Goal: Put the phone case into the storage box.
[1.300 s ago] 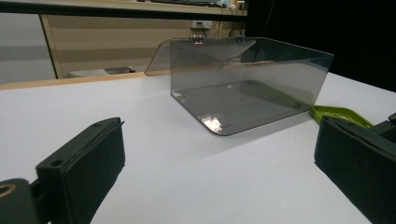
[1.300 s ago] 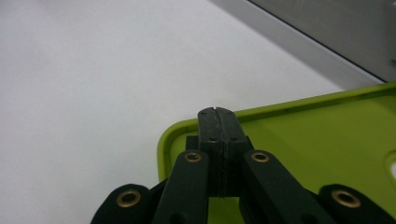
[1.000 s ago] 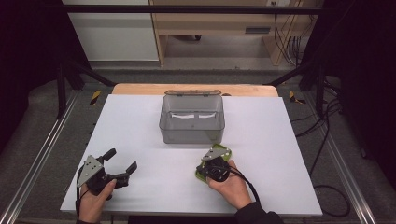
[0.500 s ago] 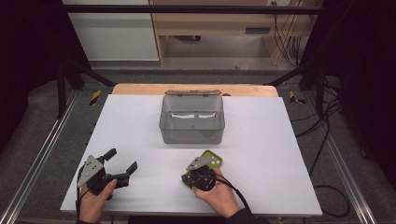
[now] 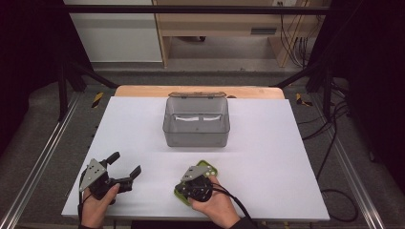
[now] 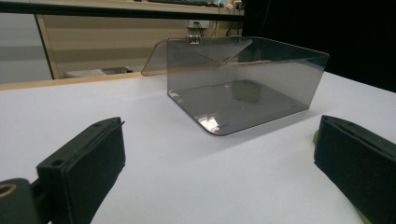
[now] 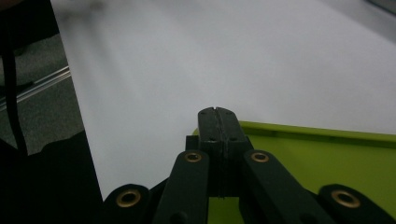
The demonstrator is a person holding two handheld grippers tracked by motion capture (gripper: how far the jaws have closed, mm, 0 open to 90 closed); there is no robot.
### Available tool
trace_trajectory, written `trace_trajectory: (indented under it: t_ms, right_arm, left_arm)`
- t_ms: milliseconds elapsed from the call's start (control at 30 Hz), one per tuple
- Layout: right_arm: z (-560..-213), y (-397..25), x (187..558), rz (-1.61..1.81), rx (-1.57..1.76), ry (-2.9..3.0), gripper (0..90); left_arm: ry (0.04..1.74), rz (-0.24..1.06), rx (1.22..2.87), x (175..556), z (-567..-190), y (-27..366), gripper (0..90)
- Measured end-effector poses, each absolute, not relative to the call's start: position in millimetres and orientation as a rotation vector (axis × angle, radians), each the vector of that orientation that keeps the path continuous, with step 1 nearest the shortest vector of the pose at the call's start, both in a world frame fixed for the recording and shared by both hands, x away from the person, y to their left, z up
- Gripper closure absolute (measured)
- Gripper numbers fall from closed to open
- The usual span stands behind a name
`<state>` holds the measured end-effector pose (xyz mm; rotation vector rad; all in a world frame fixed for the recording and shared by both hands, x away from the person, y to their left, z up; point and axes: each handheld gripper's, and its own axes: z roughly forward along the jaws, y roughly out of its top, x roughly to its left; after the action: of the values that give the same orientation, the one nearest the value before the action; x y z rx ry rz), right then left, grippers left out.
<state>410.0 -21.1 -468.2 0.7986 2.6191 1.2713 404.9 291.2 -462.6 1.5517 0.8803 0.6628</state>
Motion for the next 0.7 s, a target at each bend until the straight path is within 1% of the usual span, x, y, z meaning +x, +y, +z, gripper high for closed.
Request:
trace_trajectory:
  t_ms: [67, 233, 367, 467, 500, 533, 567, 600, 700]
  right_arm:
    - [-466, -26, 411, 1.275, 0.797, 2.600, 90.0]
    - [-458, -56, 417, 1.316, 0.829, 2.484, 90.0]
    - [-457, -87, 417, 1.327, 0.849, 2.384, 90.0]
    - [-455, -124, 419, 1.361, 0.935, 2.271, 90.0]
    - [-455, -124, 419, 1.361, 0.935, 2.271, 90.0]
    - [-454, -138, 420, 1.368, 0.965, 2.221, 90.0]
    - [-454, -138, 420, 1.368, 0.965, 2.221, 90.0]
    - [-453, -150, 419, 1.370, 0.989, 2.181, 90.0]
    - [-453, -162, 418, 1.372, 1.009, 2.151, 90.0]
  left_arm:
    - [0.881, 0.656, 1.554, 405, -463, 291, 1.9]
    - [0.880, 0.643, 1.570, 403, -461, 288, 2.0]
    - [0.875, 0.655, 1.606, 400, -461, 285, 2.4]
    - [0.874, 0.667, 1.622, 399, -461, 284, 2.4]
    - [0.872, 0.671, 1.626, 399, -461, 283, 2.4]
    - [0.872, 0.673, 1.628, 399, -460, 282, 2.4]
    - [0.872, 0.674, 1.632, 398, -460, 282, 2.4]
    - [0.870, 0.676, 1.637, 398, -459, 281, 2.4]
    - [0.861, 0.656, 1.651, 399, -458, 278, 2.4]
